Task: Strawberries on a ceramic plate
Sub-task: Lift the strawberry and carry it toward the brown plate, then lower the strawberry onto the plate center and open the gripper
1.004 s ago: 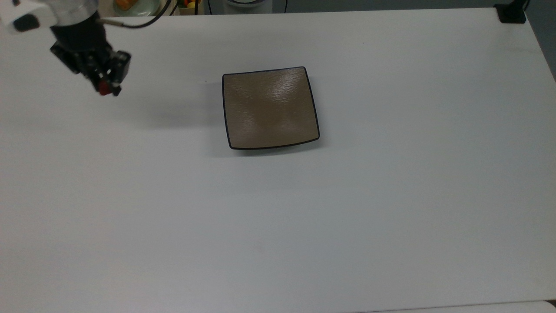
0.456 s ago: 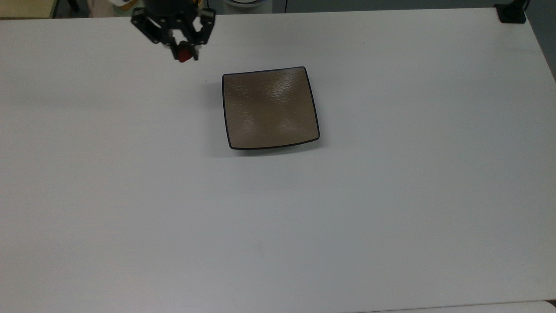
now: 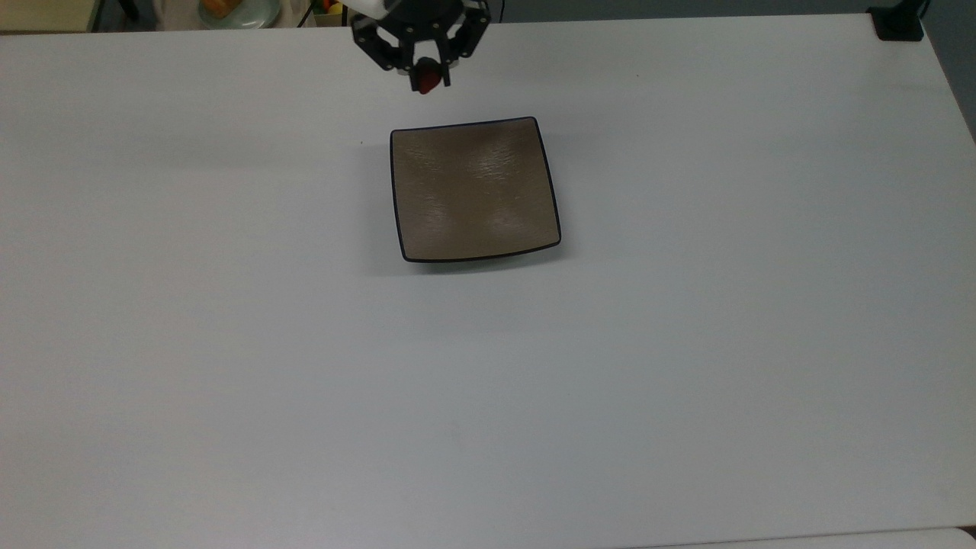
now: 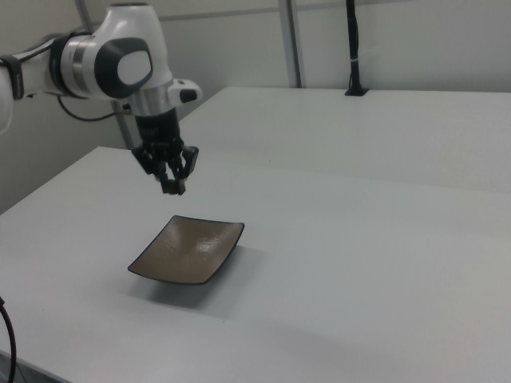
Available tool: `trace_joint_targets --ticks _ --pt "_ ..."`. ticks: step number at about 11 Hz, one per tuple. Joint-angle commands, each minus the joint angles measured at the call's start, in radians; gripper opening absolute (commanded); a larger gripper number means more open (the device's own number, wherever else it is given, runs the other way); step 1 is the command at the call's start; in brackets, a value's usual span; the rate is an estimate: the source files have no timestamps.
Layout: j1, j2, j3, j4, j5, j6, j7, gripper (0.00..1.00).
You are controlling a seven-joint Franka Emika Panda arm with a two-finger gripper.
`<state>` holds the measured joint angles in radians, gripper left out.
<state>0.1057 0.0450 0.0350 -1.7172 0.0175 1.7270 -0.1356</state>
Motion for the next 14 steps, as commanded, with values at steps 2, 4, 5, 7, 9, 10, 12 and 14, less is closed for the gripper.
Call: trace_joint_targets --ticks 2,4,5,7,9,10,12,14 --pt "0.054 0.001 -0.017 -0.125 0.01 0.119 -0.096 0.15" --pt "0.055 0.025 -0.017 -0.142 0.01 0.155 -0.102 0.13" --pt "0.055 0.05 -0.017 -0.142 0.01 0.176 -0.102 0.13" --pt "0.054 0.087 -0.017 -0.145 0.013 0.218 -0.101 0.13" --pt "0.046 0.14 -0.017 -0.147 0.051 0.284 -0.101 0.13" --pt "0.051 0.16 -0.017 -0.168 0.052 0.319 -0.101 0.13" --pt "0.054 0.189 -0.017 -0.206 0.052 0.402 -0.09 0.13" --pt "0.055 0.208 -0.015 -0.22 0.052 0.443 -0.087 0.15"
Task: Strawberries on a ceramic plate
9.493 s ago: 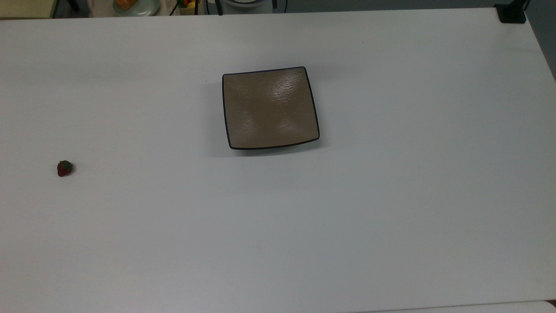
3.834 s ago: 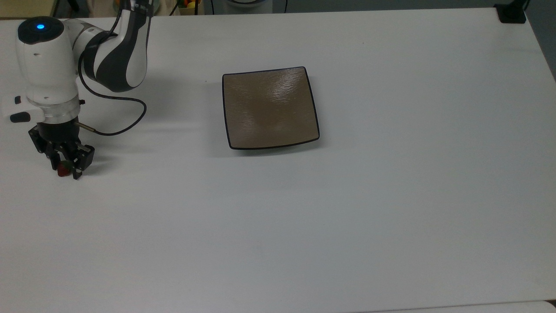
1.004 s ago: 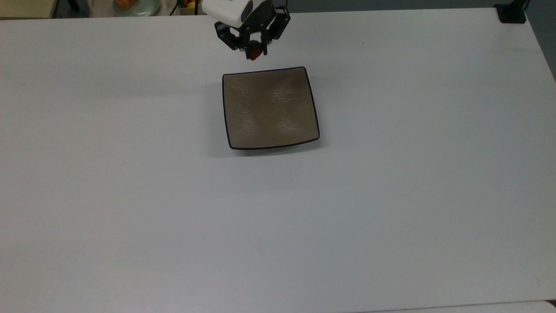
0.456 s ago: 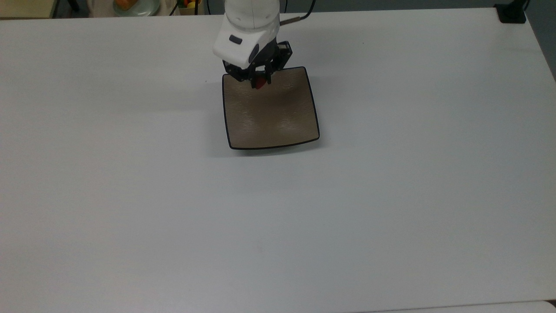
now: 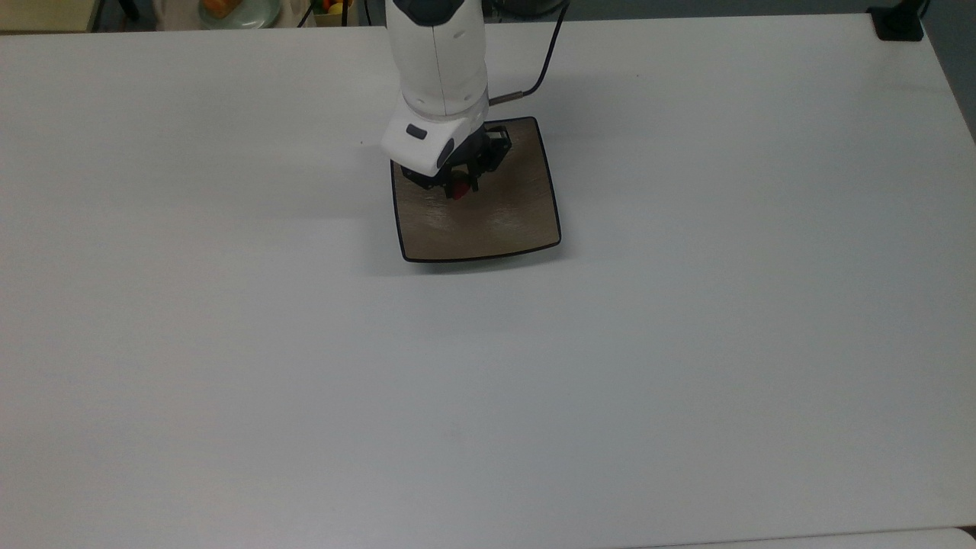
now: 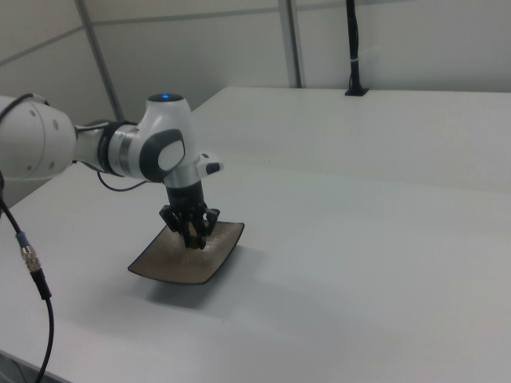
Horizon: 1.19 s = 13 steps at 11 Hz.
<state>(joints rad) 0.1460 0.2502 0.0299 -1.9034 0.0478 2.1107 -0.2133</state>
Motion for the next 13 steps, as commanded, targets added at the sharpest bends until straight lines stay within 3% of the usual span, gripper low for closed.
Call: trace_joint_targets --ticks 1,2,3,5,7,9,13 --pt "0.015 0.008 -0.01 -0.037 0.021 0.06 -0.008 0.24" --pt "0.015 0.009 -0.01 -0.037 0.023 0.058 -0.006 0.5" --pt "0.015 0.011 -0.01 -0.037 0.023 0.057 -0.006 0.7" --pt "0.026 0.008 -0.008 -0.037 0.023 0.048 -0.006 1.0" --pt "0.029 -0.029 -0.01 -0.027 0.023 -0.003 0.0 1.0" --pt "0.027 -0.145 -0.01 -0.016 0.021 -0.101 0.067 1.0" --pt "0.02 -0.251 -0.022 0.139 0.007 -0.293 0.201 1.0"
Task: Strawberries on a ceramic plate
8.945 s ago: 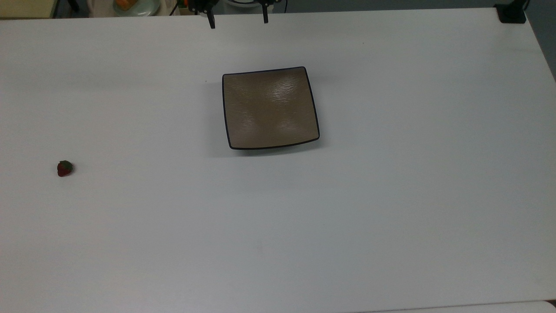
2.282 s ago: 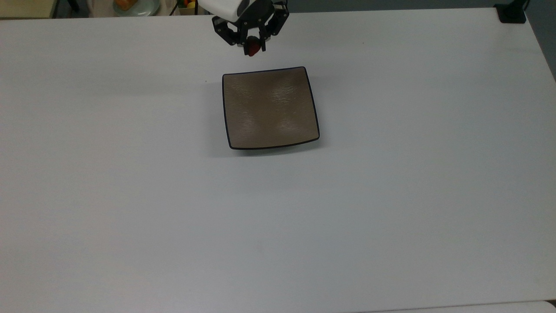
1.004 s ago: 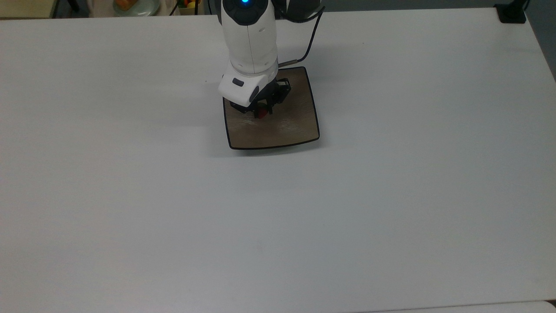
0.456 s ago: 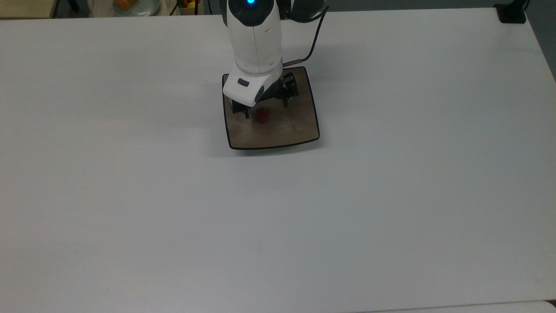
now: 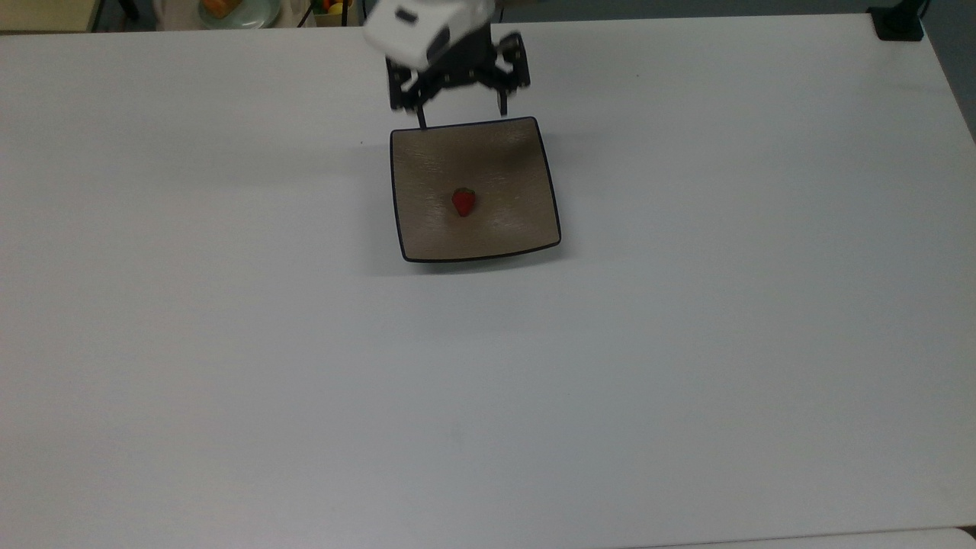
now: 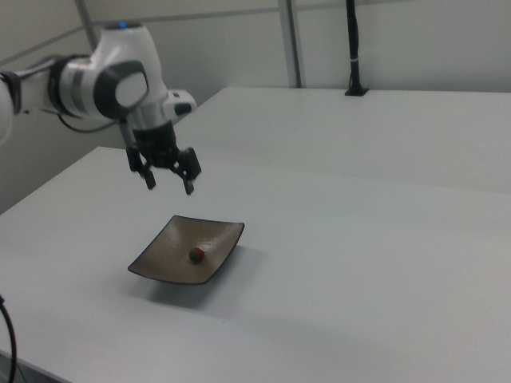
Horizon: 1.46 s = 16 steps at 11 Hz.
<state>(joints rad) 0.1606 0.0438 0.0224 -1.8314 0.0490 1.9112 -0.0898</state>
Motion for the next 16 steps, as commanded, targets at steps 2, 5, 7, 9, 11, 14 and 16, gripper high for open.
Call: trace_joint_targets --ticks 2,5,7,9,11,14,16 --pt "0.004 -0.099 -0.032 0.081 0.008 -0.147 0.149 1.0" --pt "0.01 -0.121 -0.078 0.15 0.022 -0.277 0.194 1.0" --pt "0.005 -0.116 -0.078 0.158 0.022 -0.268 0.183 1.0" --pt "0.005 -0.116 -0.078 0.158 0.022 -0.265 0.183 1.0" --pt "0.005 -0.114 -0.078 0.156 0.022 -0.264 0.183 1.0" --pt "0.008 -0.111 -0.076 0.156 0.022 -0.261 0.183 1.0" --pt "0.007 -0.111 -0.076 0.155 0.022 -0.235 0.179 1.0"
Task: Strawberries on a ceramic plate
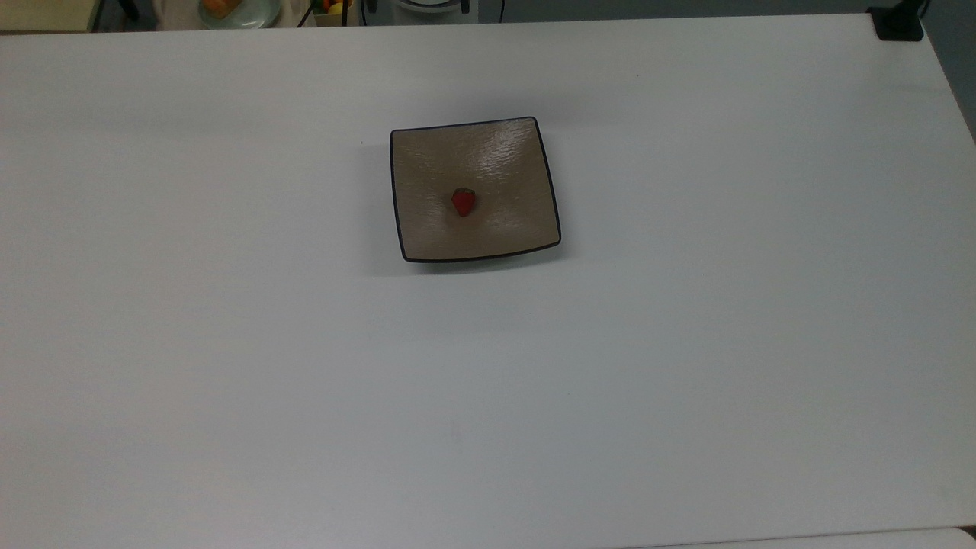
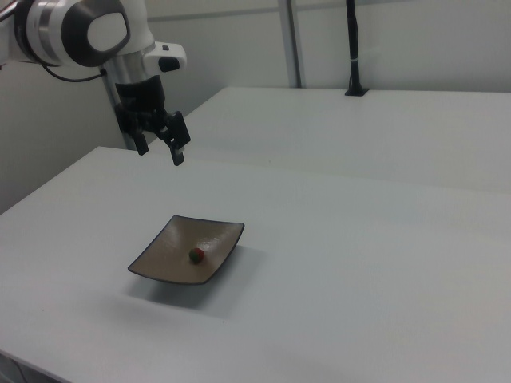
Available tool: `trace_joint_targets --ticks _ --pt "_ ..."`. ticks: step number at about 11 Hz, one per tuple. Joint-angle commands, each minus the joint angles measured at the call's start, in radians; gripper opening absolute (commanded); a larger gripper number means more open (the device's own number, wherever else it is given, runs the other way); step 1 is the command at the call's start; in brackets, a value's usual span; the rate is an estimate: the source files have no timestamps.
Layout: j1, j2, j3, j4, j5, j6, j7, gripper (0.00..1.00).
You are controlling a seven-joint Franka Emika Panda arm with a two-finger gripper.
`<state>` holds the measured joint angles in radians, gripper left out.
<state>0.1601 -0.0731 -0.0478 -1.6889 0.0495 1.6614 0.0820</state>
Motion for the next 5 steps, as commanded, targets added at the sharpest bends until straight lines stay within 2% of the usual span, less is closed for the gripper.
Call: trace_joint_targets --ticks 1,3,5 --pt "0.009 0.009 -0.006 0.012 0.021 0.047 -0.014 1.0" --pt "0.007 0.007 -0.006 0.006 0.021 0.052 -0.105 1.0" --pt "0.009 0.007 -0.006 0.005 0.021 0.055 -0.106 1.0"
